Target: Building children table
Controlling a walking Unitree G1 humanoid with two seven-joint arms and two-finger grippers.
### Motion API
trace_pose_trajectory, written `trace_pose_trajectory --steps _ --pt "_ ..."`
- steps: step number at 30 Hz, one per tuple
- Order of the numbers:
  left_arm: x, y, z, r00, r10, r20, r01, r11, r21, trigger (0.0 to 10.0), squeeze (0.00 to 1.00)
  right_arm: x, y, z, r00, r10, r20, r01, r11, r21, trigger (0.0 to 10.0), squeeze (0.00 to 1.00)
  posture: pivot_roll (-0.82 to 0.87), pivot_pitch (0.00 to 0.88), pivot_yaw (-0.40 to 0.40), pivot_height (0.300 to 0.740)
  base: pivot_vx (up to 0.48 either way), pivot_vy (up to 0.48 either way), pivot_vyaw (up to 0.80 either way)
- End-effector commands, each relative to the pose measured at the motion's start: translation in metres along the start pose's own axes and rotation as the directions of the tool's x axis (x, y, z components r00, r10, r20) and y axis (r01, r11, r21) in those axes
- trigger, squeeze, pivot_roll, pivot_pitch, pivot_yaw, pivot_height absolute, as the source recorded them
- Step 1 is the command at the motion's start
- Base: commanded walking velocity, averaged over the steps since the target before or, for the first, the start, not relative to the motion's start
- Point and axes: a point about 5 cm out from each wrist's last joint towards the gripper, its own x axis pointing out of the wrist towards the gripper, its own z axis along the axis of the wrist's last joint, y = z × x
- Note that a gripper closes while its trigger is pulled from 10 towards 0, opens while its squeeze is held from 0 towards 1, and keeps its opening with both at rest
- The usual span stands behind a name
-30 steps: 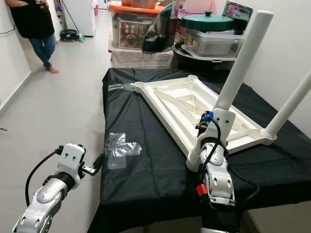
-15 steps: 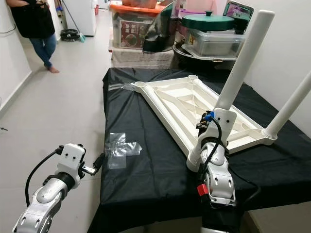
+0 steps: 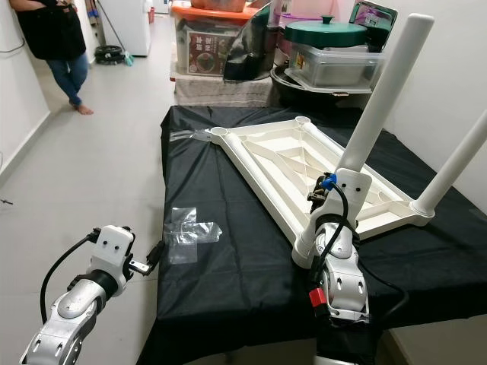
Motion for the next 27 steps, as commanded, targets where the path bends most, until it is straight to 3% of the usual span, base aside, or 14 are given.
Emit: trace_pose_trajectory --steps 1,12,13,14,15,17,18,22,26,27 --pt "0.001 -0.004 -0.004 1.000 -0.016 -0.011 0.016 1.000 0.004 10.0 0.00 -0.002 0.002 -0.013 0.997 0.016 -0.080 -0.014 0.999 0.029 10.0 0.00 0.04 0.000 -0.063 0.740 0.000 0.000 0.00" --pt "0.001 -0.005 -0.004 1.000 -0.018 -0.012 0.018 1.000 0.001 10.0 0.00 -0.002 0.004 -0.005 0.998 0.032 -0.048 -0.031 0.999 0.023 10.0 0.00 0.04 0.000 -0.064 0.740 0.000 0.000 0.00" --pt "0.002 -0.004 -0.004 1.000 -0.018 -0.013 0.018 1.000 0.001 10.0 0.00 -0.002 0.005 -0.003 0.999 0.034 -0.037 -0.033 0.999 0.021 10.0 0.29 0.04 0.000 -0.064 0.740 0.000 0.000 0.00" --pt "0.002 -0.004 -0.004 1.000 -0.018 -0.013 0.018 1.000 0.001 10.0 0.00 -0.002 0.005 -0.003 0.999 0.034 -0.037 -0.033 0.999 0.021 10.0 0.29 0.04 0.000 -0.064 0.740 0.000 0.000 0.00" --pt "0.002 -0.004 -0.005 1.000 -0.019 -0.013 0.019 1.000 0.002 10.0 0.00 -0.002 0.005 -0.001 0.999 0.036 -0.018 -0.036 0.999 0.014 10.0 0.59 0.04 0.000 -0.064 0.740 0.000 0.000 0.00" --pt "0.002 -0.005 -0.004 1.000 -0.019 -0.013 0.019 1.000 0.002 10.0 0.00 -0.002 0.005 0.001 0.999 0.038 -0.004 -0.038 0.999 0.008 10.0 0.59 0.03 0.000 -0.062 0.740 0.000 0.000 0.00" --pt "0.002 -0.005 -0.004 1.000 -0.019 -0.013 0.019 1.000 0.002 10.0 0.00 -0.003 0.006 0.006 0.999 0.042 0.022 -0.042 0.999 0.001 10.0 1.00 0.03 0.000 -0.062 0.740 0.000 0.000 0.00" --pt "0.002 -0.005 -0.005 1.000 -0.020 -0.014 0.020 1.000 0.002 10.0 0.00 -0.005 0.009 0.023 0.993 0.057 0.108 -0.057 0.998 -0.007 10.0 1.00 0.03 0.000 -0.060 0.740 0.000 0.000 0.00" --pt "0.003 -0.005 -0.005 1.000 -0.021 -0.015 0.021 1.000 0.003 10.0 0.00 -0.006 0.010 0.028 0.989 0.063 0.132 -0.062 0.998 -0.007 10.0 1.00 0.03 0.000 -0.057 0.740 0.000 0.000 0.00" --pt "0.003 -0.005 -0.005 1.000 -0.022 -0.014 0.022 1.000 0.003 10.0 0.00 -0.006 0.010 0.029 0.990 0.059 0.131 -0.059 0.998 -0.007 10.0 0.53 0.03 0.000 -0.058 0.740 0.000 0.000 0.00"
